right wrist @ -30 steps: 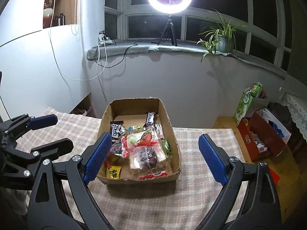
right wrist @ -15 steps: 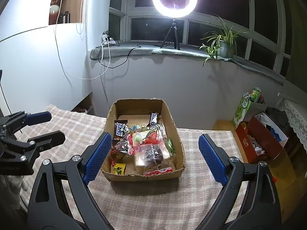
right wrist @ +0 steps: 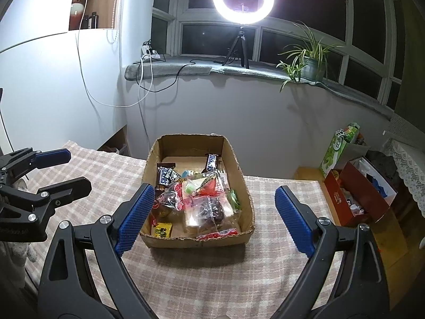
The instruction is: Organize snacks
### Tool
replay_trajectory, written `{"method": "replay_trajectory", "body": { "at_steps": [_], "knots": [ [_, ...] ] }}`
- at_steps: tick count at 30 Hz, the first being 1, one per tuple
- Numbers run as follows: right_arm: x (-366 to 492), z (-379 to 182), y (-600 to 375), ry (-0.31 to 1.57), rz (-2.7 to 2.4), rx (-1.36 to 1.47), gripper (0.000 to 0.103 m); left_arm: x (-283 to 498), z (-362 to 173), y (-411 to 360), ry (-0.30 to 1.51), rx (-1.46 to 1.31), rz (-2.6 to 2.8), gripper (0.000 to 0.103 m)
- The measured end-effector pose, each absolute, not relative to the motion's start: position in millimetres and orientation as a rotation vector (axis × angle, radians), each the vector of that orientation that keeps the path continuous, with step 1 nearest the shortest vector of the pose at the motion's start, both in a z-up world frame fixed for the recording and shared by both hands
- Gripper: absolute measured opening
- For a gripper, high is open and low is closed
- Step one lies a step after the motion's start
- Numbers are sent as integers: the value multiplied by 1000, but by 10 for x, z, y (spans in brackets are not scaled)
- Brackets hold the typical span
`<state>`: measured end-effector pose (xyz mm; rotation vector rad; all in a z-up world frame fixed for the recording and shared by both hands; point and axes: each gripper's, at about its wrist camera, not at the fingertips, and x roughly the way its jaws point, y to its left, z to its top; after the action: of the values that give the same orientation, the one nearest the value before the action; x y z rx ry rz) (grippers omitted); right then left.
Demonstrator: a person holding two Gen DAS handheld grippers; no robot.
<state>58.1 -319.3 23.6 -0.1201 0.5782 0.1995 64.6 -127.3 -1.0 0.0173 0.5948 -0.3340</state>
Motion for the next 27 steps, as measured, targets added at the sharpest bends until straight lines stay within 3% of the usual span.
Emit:
{"method": "replay_trajectory", "body": {
  "at_steps": [27],
  "knots": [
    [549,202,-3234,584,202,-125,94,596,15,-1297,589,29,-353,78]
  ]
}}
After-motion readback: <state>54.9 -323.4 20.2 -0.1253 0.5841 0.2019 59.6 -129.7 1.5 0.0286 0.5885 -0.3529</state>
